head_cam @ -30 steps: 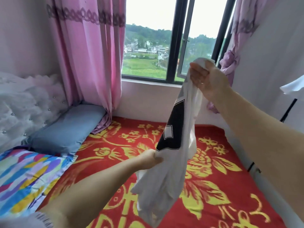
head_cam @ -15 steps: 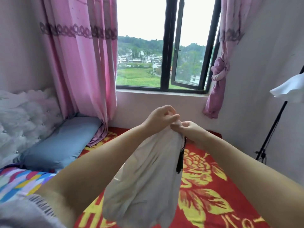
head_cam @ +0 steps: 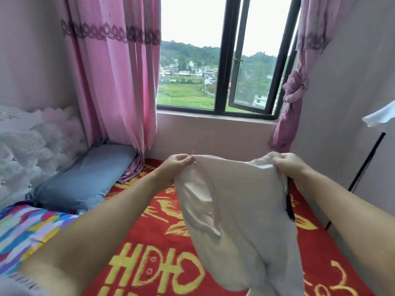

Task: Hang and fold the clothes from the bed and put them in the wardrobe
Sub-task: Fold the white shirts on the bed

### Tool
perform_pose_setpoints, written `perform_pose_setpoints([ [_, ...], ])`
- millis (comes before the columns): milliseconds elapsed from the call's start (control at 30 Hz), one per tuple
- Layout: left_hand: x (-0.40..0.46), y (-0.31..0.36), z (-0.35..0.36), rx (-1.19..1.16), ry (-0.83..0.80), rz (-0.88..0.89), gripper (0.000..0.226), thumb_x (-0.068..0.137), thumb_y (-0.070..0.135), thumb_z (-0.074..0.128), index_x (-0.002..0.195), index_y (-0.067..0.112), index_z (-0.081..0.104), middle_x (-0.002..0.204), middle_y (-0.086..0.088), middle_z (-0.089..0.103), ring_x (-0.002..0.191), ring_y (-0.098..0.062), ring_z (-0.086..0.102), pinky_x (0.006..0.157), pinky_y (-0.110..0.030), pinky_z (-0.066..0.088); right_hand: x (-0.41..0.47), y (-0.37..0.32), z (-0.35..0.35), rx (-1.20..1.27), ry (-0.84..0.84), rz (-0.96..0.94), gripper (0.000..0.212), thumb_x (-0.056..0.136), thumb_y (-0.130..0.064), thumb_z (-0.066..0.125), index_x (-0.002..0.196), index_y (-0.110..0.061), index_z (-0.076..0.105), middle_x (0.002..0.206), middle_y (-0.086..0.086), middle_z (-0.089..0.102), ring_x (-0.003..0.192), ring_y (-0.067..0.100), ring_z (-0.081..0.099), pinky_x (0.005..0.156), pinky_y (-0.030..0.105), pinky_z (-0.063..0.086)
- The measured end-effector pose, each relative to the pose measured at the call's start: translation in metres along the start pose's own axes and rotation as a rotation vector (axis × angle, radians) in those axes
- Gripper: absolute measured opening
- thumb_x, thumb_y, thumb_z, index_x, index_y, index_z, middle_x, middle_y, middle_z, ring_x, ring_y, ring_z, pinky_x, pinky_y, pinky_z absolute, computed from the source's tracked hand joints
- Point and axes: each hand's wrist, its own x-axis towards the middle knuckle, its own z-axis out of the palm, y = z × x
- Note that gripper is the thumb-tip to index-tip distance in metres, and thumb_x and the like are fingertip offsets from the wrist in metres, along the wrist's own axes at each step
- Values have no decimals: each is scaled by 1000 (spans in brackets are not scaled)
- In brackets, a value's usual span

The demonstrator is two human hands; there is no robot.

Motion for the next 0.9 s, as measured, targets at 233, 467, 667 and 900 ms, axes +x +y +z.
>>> perform_pose_setpoints([
  [233,11,70,64,613,-322,-19,22,92,29,62,77,14,68,73,-1,60,69,-15,55,67,-30,46,-41,-33,29,-199,-587,-130,94,82,-37,73,153,-26,13,140,-5,39,130,11,42,97,19,36],
  [467,17,85,92,753,-268,138,25,89,24,66,107,8,63,87,-3,62,73,-9,54,66,-23,47,-45,-56,49,-289,-126,-453,16,87,-15,58,103,-21,56,80,-4,58,76,15,56,58,14,38],
  [667,19,61,50,1043,57,108,22,85,11,55,107,14,55,95,-3,56,83,-20,53,61,-25,40,-26,-53,47,-761,119,-493,13,89,-5,44,89,-8,57,85,7,47,80,32,55,66,31,38],
  [900,15,61,-20,956,326,-117,29,79,-3,43,103,10,52,104,-12,55,95,-25,51,75,-32,42,-4,-56,12,-602,-93,-89,36,82,8,36,95,-3,67,94,15,63,89,31,59,79,36,48],
])
